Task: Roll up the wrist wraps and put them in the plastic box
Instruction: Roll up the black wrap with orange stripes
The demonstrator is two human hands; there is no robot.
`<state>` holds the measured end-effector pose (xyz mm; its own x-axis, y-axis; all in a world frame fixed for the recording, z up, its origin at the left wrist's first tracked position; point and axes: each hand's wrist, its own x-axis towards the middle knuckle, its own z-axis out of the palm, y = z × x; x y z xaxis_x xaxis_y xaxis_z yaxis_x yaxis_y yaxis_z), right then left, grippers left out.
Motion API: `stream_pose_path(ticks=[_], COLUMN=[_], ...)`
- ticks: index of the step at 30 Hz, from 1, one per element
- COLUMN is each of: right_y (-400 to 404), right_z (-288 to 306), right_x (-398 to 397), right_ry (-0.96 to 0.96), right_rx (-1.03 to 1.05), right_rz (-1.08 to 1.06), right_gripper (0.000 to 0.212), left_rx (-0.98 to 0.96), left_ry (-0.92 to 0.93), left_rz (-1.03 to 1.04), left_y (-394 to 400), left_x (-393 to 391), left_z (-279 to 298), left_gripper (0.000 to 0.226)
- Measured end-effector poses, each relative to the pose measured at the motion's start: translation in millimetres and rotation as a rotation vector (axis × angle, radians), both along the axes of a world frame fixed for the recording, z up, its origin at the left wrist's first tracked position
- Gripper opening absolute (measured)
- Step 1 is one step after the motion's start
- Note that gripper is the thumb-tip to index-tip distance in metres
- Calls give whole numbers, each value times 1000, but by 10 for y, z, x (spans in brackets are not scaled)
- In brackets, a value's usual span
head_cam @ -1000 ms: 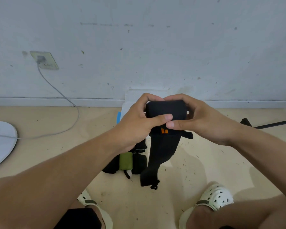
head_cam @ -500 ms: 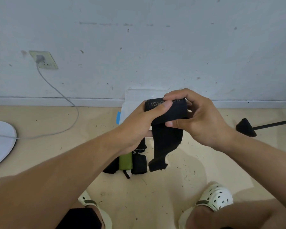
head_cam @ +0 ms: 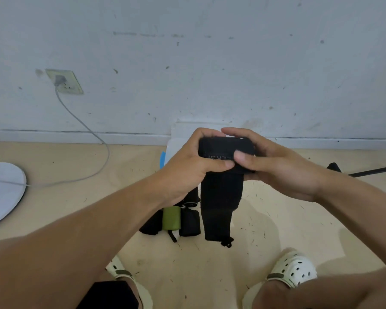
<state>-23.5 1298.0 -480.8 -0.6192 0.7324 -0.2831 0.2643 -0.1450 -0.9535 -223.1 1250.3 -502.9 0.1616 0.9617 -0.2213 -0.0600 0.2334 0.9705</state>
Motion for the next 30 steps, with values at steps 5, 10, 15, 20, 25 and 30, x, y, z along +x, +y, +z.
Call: stream_pose_path(ticks=[5,10,15,20,25,30], right_y=[-152,-206,-177,-99,-96,-97], right_z=[-130,-119,-87,-31,-107,-171], right_x=[-133,-142,-123,-97,-106,-109], right_ry=[-56,-3,60,89,25,-113], right_rx=[12,-77,-32,223,472,600], right_rz=[-104,-141,-156,-168,-157,-100], right_gripper=[75,72,62,69,73,81], left_rx=[-23,-29,-65,-94,-184,-285], left_ry=[32,135,28,5,-95,-269], left_rz=[5,-32,37,69,74,114], left_y=[-52,-104,-49,-10,-39,-42], left_x=[21,40,56,78,54,34], left_z=[-26,-47,-67,1,50,25], left_gripper=[66,91,86,61,56,51])
